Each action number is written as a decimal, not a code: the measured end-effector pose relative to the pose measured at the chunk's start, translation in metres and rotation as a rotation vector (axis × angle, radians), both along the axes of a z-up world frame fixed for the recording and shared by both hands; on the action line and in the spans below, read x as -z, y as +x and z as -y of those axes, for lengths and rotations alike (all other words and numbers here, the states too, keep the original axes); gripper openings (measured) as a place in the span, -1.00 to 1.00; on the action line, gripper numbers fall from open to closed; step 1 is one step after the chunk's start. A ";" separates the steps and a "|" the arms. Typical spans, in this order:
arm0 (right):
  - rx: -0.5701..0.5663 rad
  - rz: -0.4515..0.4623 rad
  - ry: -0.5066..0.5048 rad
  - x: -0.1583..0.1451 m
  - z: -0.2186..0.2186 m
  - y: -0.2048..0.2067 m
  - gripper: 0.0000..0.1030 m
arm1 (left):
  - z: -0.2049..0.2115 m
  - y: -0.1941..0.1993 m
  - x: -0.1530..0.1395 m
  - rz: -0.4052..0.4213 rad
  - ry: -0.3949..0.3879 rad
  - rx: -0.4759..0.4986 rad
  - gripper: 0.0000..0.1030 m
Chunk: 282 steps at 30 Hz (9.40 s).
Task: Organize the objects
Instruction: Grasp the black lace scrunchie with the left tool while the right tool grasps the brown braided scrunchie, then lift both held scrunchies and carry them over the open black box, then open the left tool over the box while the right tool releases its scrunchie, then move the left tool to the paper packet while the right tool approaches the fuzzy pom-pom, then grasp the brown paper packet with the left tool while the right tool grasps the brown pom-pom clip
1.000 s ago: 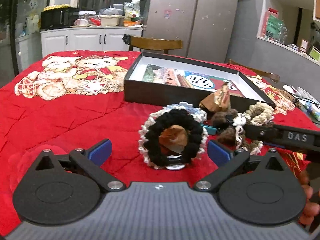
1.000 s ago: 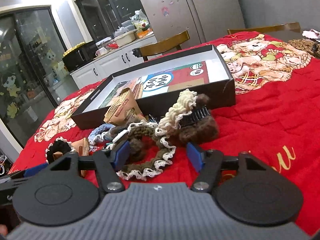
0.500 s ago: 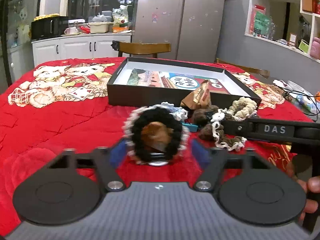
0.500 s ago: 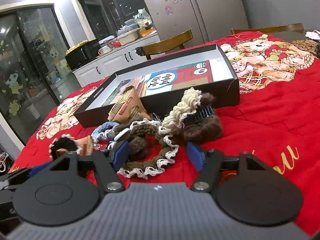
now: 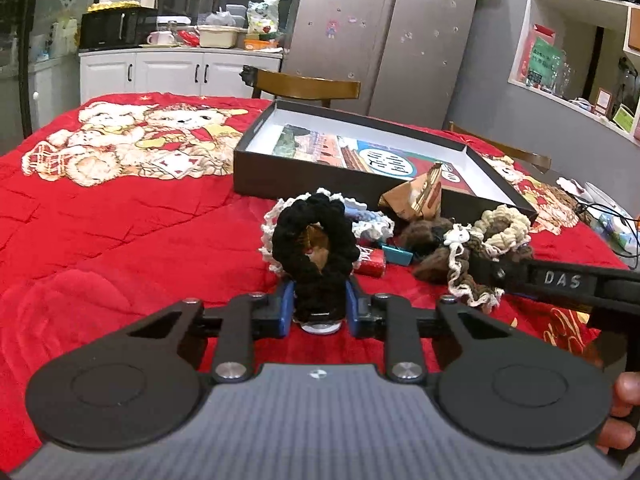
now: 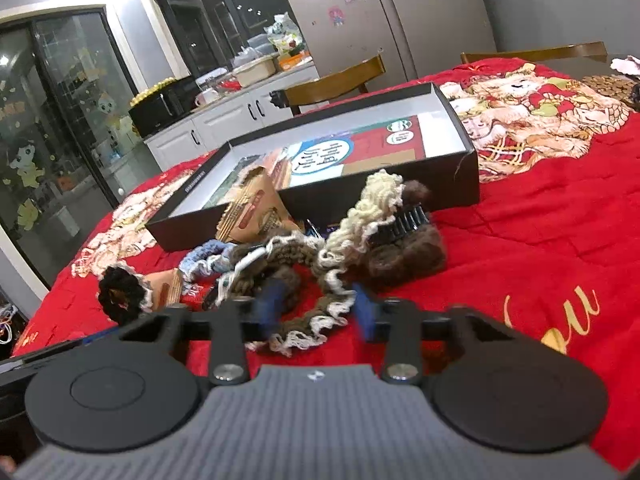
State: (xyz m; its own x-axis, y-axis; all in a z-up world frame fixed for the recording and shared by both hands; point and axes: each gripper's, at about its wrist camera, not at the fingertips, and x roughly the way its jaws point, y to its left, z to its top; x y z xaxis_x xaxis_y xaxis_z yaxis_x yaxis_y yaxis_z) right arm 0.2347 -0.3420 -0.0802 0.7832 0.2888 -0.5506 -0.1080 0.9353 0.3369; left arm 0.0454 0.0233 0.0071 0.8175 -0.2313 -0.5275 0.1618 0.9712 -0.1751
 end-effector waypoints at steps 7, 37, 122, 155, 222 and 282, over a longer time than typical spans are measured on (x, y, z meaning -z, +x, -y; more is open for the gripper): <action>-0.006 0.016 0.035 0.000 0.004 -0.003 -0.80 | 0.003 -0.012 -0.006 0.048 0.040 -0.030 -0.42; -0.139 0.206 0.170 -0.073 -0.008 -0.038 -0.81 | -0.006 -0.044 -0.042 0.101 0.041 -0.063 -0.41; -0.143 0.043 0.037 -0.061 -0.040 0.128 -0.80 | 0.007 0.150 -0.023 -0.076 0.124 -0.006 -0.40; -0.135 0.147 -0.025 -0.106 -0.035 0.088 0.51 | -0.002 0.104 -0.065 0.204 0.123 0.034 0.52; -0.107 0.145 -0.071 -0.015 -0.028 -0.022 0.49 | -0.018 0.006 -0.005 -0.047 0.053 -0.031 0.70; -0.103 0.160 0.001 -0.014 -0.015 -0.023 -0.35 | -0.009 0.020 -0.004 0.005 0.099 -0.120 -0.02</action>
